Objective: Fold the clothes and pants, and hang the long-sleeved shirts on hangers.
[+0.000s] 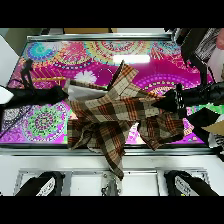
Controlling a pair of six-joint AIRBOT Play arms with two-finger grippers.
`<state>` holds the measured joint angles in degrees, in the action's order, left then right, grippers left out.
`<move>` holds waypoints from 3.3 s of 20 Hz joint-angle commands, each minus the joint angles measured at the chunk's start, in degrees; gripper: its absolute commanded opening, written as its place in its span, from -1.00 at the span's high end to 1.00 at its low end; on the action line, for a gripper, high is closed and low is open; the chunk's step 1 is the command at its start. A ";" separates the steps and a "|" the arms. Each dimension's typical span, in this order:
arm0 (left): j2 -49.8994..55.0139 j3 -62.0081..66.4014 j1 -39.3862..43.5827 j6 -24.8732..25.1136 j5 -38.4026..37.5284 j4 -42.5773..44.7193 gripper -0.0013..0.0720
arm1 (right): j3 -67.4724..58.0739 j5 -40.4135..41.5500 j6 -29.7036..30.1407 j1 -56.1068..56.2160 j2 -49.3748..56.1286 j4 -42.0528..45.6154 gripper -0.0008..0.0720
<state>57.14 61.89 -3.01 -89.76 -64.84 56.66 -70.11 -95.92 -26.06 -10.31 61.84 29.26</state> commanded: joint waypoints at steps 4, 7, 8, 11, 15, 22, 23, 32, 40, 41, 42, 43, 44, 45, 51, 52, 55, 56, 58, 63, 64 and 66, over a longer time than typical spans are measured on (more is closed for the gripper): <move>8.46 21.97 1.01 1.53 -13.11 6.56 0.90 | 0.04 -0.39 -0.96 5.60 -1.77 -0.39 0.91; 14.71 33.03 1.84 1.40 -21.53 13.84 0.90 | 0.02 0.70 -0.76 6.43 -2.75 -2.82 0.91; 16.11 35.41 1.84 1.31 -23.28 14.34 0.90 | 0.02 1.84 -0.63 6.23 -3.50 -3.67 0.91; 18.93 39.17 2.47 1.31 -25.79 14.27 0.90 | 0.02 7.37 0.74 6.21 -6.16 -5.40 0.91; 20.83 39.12 2.69 1.31 -25.38 14.38 0.90 | 0.02 10.95 0.76 5.38 -10.86 -7.58 0.91; 20.79 44.59 2.67 1.49 -23.71 14.40 0.90 | 0.04 1.97 -4.46 6.54 -11.98 -0.94 0.91; 20.79 46.12 2.67 1.49 -24.06 14.38 0.90 | 0.04 1.92 -4.83 7.21 -11.93 -0.46 0.91; 24.22 48.00 6.21 4.92 -29.11 14.25 0.90 | 0.11 -0.15 -6.58 10.64 -8.79 -0.22 0.91; 22.40 56.96 7.93 4.31 -22.49 13.60 -0.78 | 0.11 4.98 -3.82 13.81 -6.45 -19.26 0.91; 20.24 56.87 5.95 4.00 -20.37 11.91 -0.78 | 0.11 6.34 -3.15 13.81 -6.45 -19.37 0.91; 18.32 56.85 3.48 4.00 -18.29 7.87 -0.78 | 0.11 7.76 -2.64 13.81 -6.45 -19.93 0.91; 17.14 56.85 1.38 4.00 -16.55 4.20 -0.78 | 0.11 8.50 -2.32 13.81 -6.45 -20.65 0.91; 16.20 56.85 -0.79 4.00 -15.10 0.66 -0.78 | 0.11 9.55 -2.16 13.81 -6.45 -21.44 0.91; 15.23 56.83 -3.15 4.00 -13.62 -3.17 -0.78 | 0.11 10.27 -2.16 13.81 -6.45 -21.70 0.91; 7.85 48.06 -12.22 4.04 -7.30 -8.28 -0.70 | 0.09 20.28 -1.42 11.69 -7.23 -22.47 0.91; 6.47 45.59 -12.85 4.04 -6.82 -8.31 -0.70 | 0.07 23.12 -2.08 9.77 -7.80 -22.49 0.91; 3.10 38.45 -12.17 4.28 -6.43 -8.28 -0.70 | -0.09 29.29 -3.34 0.81 -10.01 -22.40 0.91; 2.43 36.35 -11.30 4.50 -6.43 -8.26 -0.70 | -0.09 30.49 -4.39 -2.75 -10.86 -22.36 0.91; 1.57 32.63 -9.01 4.87 -6.10 -8.28 0.23 | -0.11 32.50 -7.96 -10.67 -12.44 -21.46 0.91; 1.62 27.85 -0.42 7.48 -0.83 -8.20 0.90 | -0.22 35.87 -16.20 -27.32 -17.00 -9.25 0.91; 1.62 27.36 0.90 7.54 0.55 -8.20 0.90 | -0.24 38.10 -18.16 -29.57 -17.79 -6.84 0.91; 1.64 26.91 3.82 8.39 2.95 -8.17 0.90 | -2.49 43.47 -27.65 -33.35 -18.71 3.54 0.91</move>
<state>58.87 89.78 -1.74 -82.28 -64.69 48.36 -71.48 -57.47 -45.93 -39.31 44.31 23.88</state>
